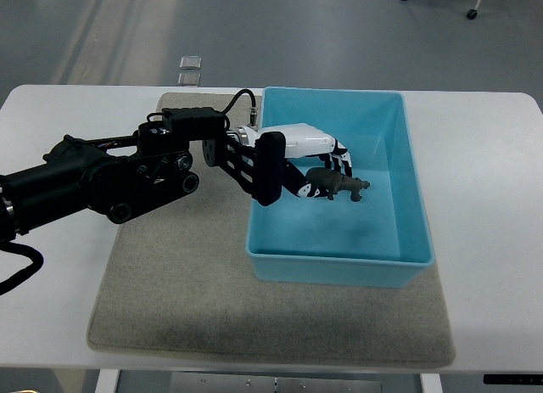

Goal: Place brown hippo in blue box with left hand

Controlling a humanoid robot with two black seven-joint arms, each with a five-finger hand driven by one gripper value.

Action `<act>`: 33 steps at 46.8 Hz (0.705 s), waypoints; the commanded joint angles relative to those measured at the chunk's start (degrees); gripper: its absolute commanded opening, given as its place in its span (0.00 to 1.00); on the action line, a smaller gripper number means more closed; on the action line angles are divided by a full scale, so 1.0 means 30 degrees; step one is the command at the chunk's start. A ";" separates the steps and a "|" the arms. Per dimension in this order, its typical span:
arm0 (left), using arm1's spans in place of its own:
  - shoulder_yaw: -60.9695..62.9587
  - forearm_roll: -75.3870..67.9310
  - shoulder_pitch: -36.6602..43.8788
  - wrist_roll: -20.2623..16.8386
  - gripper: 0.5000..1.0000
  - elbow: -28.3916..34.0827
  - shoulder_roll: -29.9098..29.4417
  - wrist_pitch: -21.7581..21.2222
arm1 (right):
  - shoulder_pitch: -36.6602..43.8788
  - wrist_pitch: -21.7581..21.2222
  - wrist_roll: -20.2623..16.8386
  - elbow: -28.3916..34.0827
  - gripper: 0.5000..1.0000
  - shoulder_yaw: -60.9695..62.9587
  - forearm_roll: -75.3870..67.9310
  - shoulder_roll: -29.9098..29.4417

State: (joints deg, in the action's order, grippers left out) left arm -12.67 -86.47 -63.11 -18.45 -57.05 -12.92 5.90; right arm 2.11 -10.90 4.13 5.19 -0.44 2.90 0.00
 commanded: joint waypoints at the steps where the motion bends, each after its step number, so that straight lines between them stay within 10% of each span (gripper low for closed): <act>1: -0.0026 0.0025 0.0001 -0.0001 0.54 -0.0027 0.0000 -0.0003 | 0.0001 0.0000 0.0000 0.0000 0.87 0.0000 0.0000 0.0000; 22: -0.0699 0.0084 0.0030 -0.0030 0.92 -0.0173 0.0000 -0.0558 | 0.0001 0.0000 0.0000 0.0000 0.87 0.0000 0.0000 0.0000; 33: -0.2456 0.0785 0.0118 -0.0001 0.92 -0.0173 -0.0029 -0.0999 | 0.0001 0.0000 0.0000 0.0000 0.87 0.0000 0.0000 0.0000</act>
State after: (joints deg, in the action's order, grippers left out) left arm -18.51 -85.24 -62.84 -18.49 -57.57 -12.92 3.05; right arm 2.11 -10.90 4.13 5.19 -0.44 2.90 0.00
